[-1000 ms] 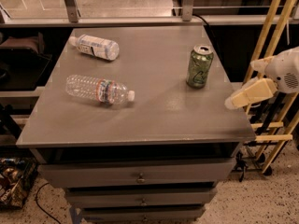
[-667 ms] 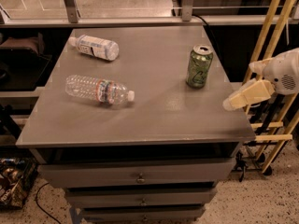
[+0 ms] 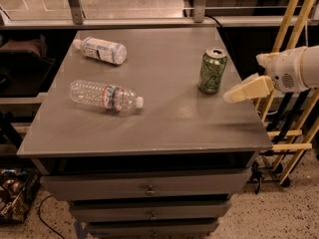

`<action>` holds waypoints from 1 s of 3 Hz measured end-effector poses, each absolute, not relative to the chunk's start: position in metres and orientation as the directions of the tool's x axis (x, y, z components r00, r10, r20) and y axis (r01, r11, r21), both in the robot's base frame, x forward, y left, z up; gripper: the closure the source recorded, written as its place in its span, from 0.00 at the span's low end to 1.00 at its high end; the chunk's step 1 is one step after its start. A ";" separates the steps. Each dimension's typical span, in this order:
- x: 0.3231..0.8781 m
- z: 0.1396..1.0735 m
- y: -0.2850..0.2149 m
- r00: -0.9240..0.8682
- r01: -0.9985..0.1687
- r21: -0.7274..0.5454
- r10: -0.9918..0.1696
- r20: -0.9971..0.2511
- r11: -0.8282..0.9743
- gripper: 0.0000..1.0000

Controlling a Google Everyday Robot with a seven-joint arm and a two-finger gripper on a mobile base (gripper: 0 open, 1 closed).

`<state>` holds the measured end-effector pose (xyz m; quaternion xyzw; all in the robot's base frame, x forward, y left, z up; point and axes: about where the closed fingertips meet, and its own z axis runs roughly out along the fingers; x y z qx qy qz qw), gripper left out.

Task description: Move green can near blue plastic bottle

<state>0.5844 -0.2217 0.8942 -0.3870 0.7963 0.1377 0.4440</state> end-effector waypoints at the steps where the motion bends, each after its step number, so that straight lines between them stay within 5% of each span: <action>1: 0.609 0.895 -0.211 -0.263 -0.735 -0.137 -0.466 -0.845 0.664 0.00; 3: 0.632 0.891 -0.187 -0.228 -0.762 -0.111 -0.425 -0.876 0.638 0.00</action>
Offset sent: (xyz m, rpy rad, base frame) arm 0.0570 0.0337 -0.0041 0.1011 -0.0885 0.0445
